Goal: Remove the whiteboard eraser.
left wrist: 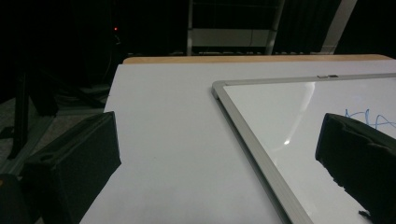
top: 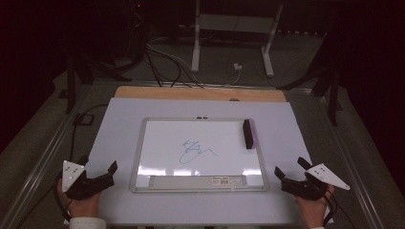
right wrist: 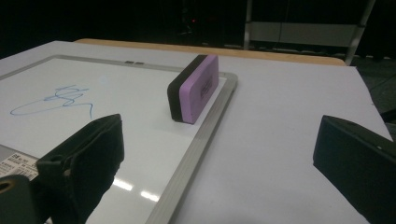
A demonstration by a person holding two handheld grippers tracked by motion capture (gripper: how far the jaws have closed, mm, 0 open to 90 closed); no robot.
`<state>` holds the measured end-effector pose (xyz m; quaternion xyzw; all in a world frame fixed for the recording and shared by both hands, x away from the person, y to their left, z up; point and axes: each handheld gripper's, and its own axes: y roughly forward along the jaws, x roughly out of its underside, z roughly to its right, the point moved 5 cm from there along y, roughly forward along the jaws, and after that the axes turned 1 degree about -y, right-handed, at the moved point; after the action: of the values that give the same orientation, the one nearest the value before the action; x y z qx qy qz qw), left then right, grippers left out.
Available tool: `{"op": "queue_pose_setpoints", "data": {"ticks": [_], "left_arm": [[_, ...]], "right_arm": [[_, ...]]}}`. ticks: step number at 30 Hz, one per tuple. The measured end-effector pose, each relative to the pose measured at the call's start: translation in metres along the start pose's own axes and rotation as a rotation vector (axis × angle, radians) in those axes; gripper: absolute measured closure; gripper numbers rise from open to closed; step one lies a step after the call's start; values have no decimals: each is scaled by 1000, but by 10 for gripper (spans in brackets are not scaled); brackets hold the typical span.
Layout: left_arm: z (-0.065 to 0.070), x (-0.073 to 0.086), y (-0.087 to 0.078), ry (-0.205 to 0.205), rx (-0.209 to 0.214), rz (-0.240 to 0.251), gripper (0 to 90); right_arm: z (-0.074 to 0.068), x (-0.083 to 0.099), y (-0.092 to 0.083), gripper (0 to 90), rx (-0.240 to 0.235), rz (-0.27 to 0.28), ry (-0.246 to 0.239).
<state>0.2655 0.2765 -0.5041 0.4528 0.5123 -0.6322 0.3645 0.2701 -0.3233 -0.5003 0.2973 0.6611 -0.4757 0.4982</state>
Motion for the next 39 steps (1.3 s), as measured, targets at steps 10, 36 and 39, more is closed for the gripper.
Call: {"op": "queue_pose_setpoints", "data": {"ticks": [10,36,39], "left_arm": [[1,3,3,21,4,-23,6],[3,6,5,34,11,-39,6],[4,6,5,37,11,-40,6]], "right_arm": [[-3,-1,4,24,0,7,-5],[-4,-27,11,24,-15,48,25],[-6,-32,14,23,-24,43,16]]}}
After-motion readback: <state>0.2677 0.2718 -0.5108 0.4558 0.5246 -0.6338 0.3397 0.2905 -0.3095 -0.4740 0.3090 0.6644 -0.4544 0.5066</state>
